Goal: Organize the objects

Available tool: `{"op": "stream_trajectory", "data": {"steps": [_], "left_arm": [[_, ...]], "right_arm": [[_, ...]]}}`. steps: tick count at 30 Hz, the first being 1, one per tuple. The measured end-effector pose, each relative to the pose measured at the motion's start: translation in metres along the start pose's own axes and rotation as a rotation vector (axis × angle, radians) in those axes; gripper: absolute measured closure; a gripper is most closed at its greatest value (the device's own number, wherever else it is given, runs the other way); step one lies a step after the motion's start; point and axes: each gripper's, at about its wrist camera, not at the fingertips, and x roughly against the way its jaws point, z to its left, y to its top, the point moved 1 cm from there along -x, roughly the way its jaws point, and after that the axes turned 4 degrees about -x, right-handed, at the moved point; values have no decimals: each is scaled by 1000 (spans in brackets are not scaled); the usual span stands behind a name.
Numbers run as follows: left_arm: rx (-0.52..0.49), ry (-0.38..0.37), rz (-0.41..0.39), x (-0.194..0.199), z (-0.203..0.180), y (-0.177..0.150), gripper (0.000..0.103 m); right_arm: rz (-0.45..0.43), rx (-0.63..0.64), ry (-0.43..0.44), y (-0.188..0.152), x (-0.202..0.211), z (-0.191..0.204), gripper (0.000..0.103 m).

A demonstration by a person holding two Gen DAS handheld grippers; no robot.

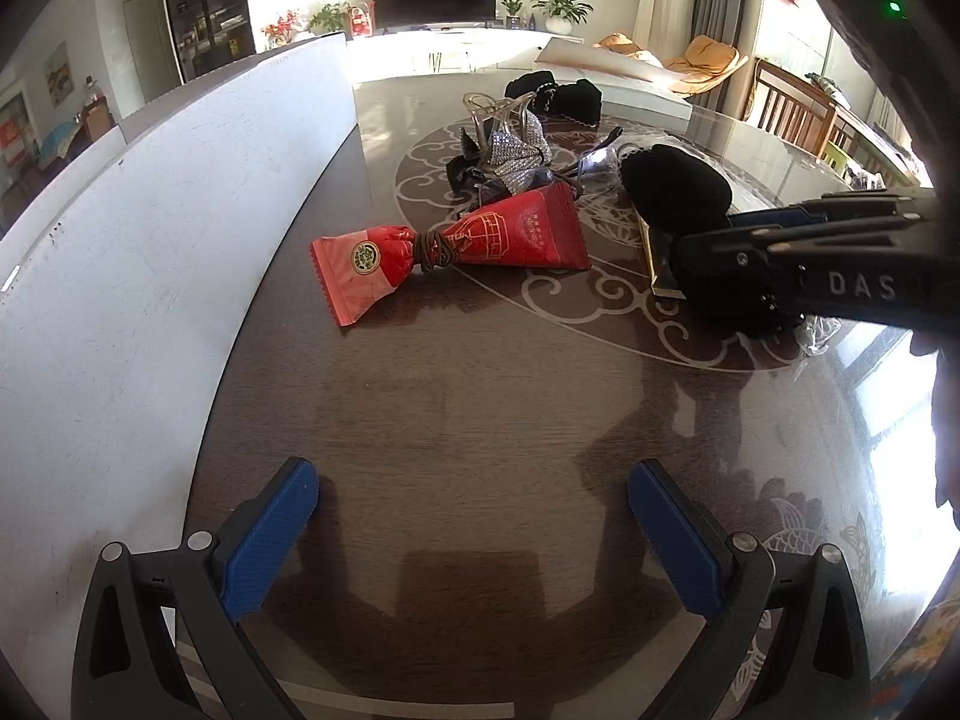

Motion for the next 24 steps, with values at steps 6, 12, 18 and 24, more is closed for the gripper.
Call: {"op": "stream_trajectory", "data": {"steps": [6, 12, 18, 24], "left_arm": [[0, 0, 1, 0, 0, 0, 0], [68, -56, -16, 6, 14, -1, 0], [262, -261, -105, 29, 47, -5, 0], [184, -353, -180, 48, 29, -2, 0]], "right_arm": [[30, -31, 138, -58, 27, 12, 49], [-103, -86, 56, -59, 61, -18, 44], [-22, -22, -157, -75, 43, -8, 44], [-61, -95, 64, -82, 34, 21, 44]]}}
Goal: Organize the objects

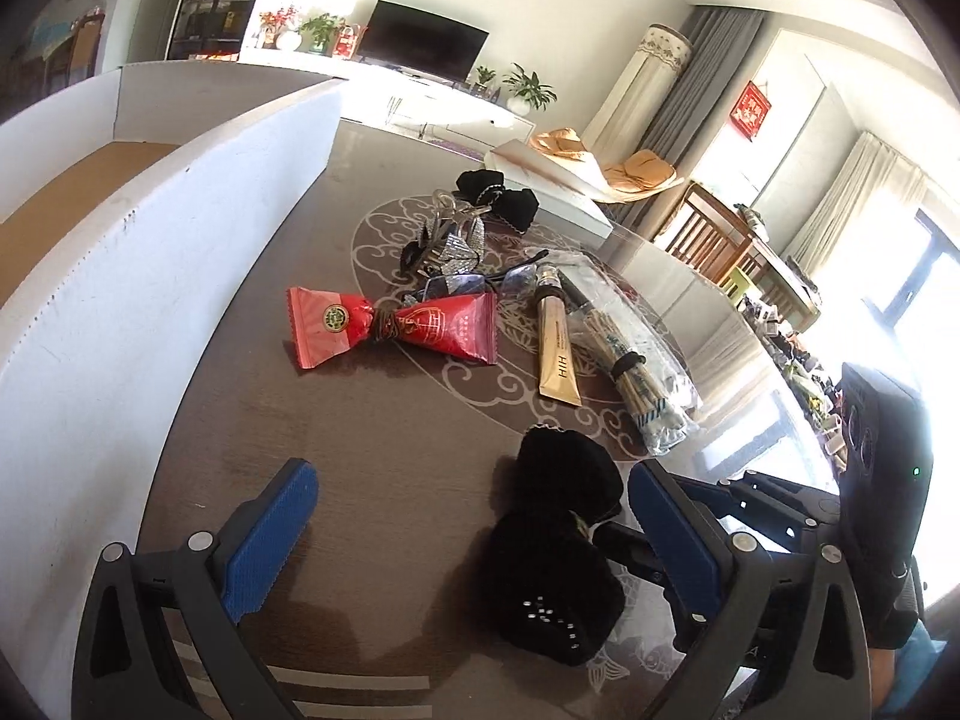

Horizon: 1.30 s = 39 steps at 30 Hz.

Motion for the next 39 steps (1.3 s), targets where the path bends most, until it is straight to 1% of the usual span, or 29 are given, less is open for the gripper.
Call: {"op": "stream_trajectory", "data": {"steps": [2, 4, 8, 10, 11, 12, 13, 14, 15, 16, 18, 20, 22, 23, 26, 28, 31, 33, 35, 37, 39], "left_arm": [[-55, -5, 6, -1, -11, -3, 0], [-115, 7, 30, -8, -24, -5, 0], [-238, 70, 116, -32, -44, -12, 0], [-295, 89, 177, -45, -53, -20, 0], [-324, 96, 204, -51, -58, -24, 10], [-372, 134, 199, -52, -63, -27, 17], [-410, 154, 192, -52, -68, -30, 40], [-424, 139, 186, -50, -71, -31, 60], [-423, 119, 186, -48, -71, -31, 70], [-412, 104, 186, -47, -69, -31, 71], [-376, 91, 179, -44, -62, -29, 72], [-320, 68, 158, -38, -52, -24, 72], [-258, 35, 130, -32, -43, -19, 72], [-229, 19, 116, -29, -38, -17, 72], [-169, -13, 67, -18, -31, -12, 72], [-133, -34, 22, -5, -28, -6, 72], [-9, -87, -66, 29, -15, 1, 72], [53, -98, -112, 52, -4, 6, 72], [82, -70, -159, 76, 10, 17, 72], [118, -35, -213, 104, 29, 29, 72], [154, 32, -252, 129, 55, 39, 72]], "right_arm": [[-21, -9, -10, -2, 6, -5, 44], [-31, -30, -45, -4, 14, -19, 44], [-42, -24, -119, -2, 32, -48, 44], [-34, -14, -122, 8, 36, -59, 44], [-27, -16, -105, 17, 36, -63, 44], [-13, -16, -77, 26, 34, -65, 44], [6, -13, -50, 36, 30, -65, 44], [24, -2, -25, 45, 23, -63, 44], [45, 12, -11, 53, 14, -61, 44], [81, 29, -15, 60, 2, -59, 44], [169, 51, -54, 68, -24, -56, 44], [187, 79, -127, 74, -36, -57, 45], [223, 60, -138, 73, -46, -65, 53], [238, 44, -135, 71, -48, -70, 65], [220, 17, -110, 64, -40, -77, 70], [183, -90, -23, 61, -24, -86, 70], [95, -228, 139, 60, 10, -89, 71], [51, -311, 264, 64, 28, -84, 71], [17, -375, 383, 73, 40, -69, 71], [-17, -407, 494, 87, 47, -45, 71], [-48, -420, 591, 105, 50, -14, 71]]}}
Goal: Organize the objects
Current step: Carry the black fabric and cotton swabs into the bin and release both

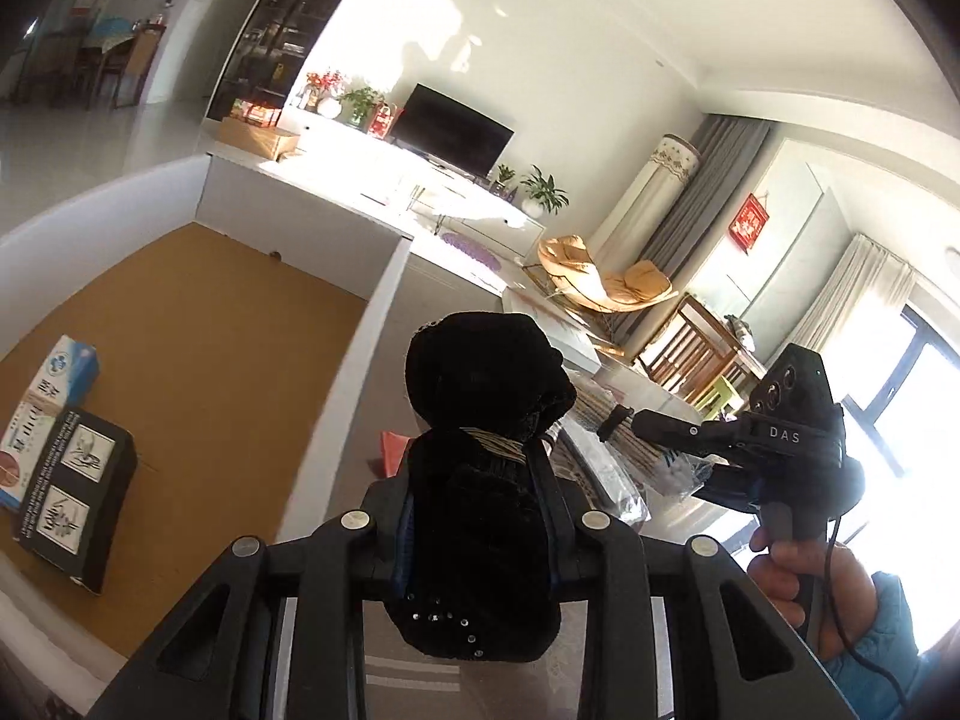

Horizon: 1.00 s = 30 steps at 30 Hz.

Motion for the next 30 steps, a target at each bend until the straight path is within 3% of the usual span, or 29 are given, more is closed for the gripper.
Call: {"op": "stream_trajectory", "data": {"steps": [3, 7, 10, 11, 12, 14, 15, 18, 20, 24, 27, 30], "left_arm": [[27, 163, 10, 12, 41, 23, 72], [47, 367, 138, -1, 95, 34, 70], [29, 524, 238, -17, 118, 31, 50], [24, 551, 243, -16, 122, 28, 40], [20, 564, 233, -14, 122, 26, 35], [11, 564, 185, 0, 118, 19, 26], [3, 562, 167, 4, 111, 16, 24], [-50, 537, 126, 7, 77, 13, 23], [-99, 473, 102, 8, 41, 10, 22], [-208, 339, 71, 0, -30, -4, 0], [-290, 292, 90, -19, -69, -21, 0], [-341, 291, 150, -43, -91, -38, 0]], "right_arm": [[8, 52, 85, 4, -42, 56, 71], [43, 147, 77, -1, -117, 117, 70], [92, 230, -33, -12, -167, 142, 54], [102, 248, -55, -17, -175, 146, 40], [99, 264, -57, -23, -177, 149, 38], [69, 316, -58, -33, -167, 152, 34], [41, 355, -86, -38, -158, 151, 25], [-69, 508, -221, -54, -122, 138, 7], [-133, 602, -350, -66, -98, 117, 0], [-144, 650, -579, -85, -56, 51, 0], [-107, 594, -708, -84, -31, -8, 0], [-109, 525, -762, -85, -7, -45, 0]]}}
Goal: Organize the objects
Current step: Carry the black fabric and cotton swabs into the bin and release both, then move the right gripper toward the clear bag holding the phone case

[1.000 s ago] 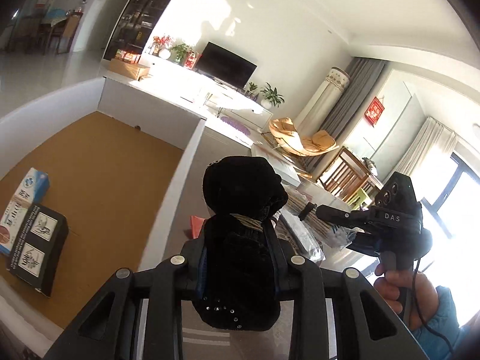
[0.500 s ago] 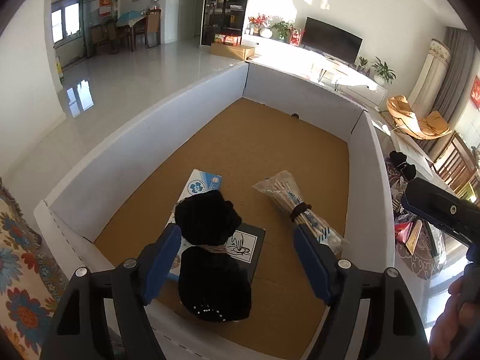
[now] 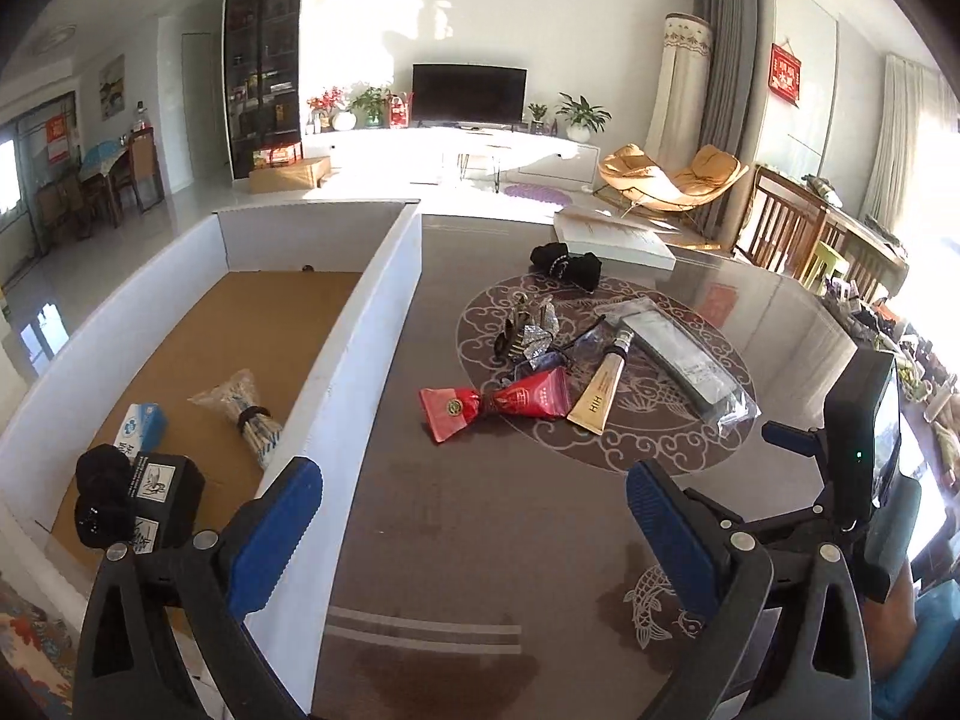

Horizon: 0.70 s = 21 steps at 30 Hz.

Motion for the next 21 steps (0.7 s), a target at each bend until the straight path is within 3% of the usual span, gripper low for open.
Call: {"op": "stream_trajectory", "data": {"steps": [6, 21], "left_arm": [[-41, -2, 36, -19, -25, -10, 0], [-56, 15, 75, -52, -31, -24, 0]], "right_arm": [[59, -63, -15, -21, -14, -37, 0], [110, -118, 25, -26, -36, -36, 0]]}}
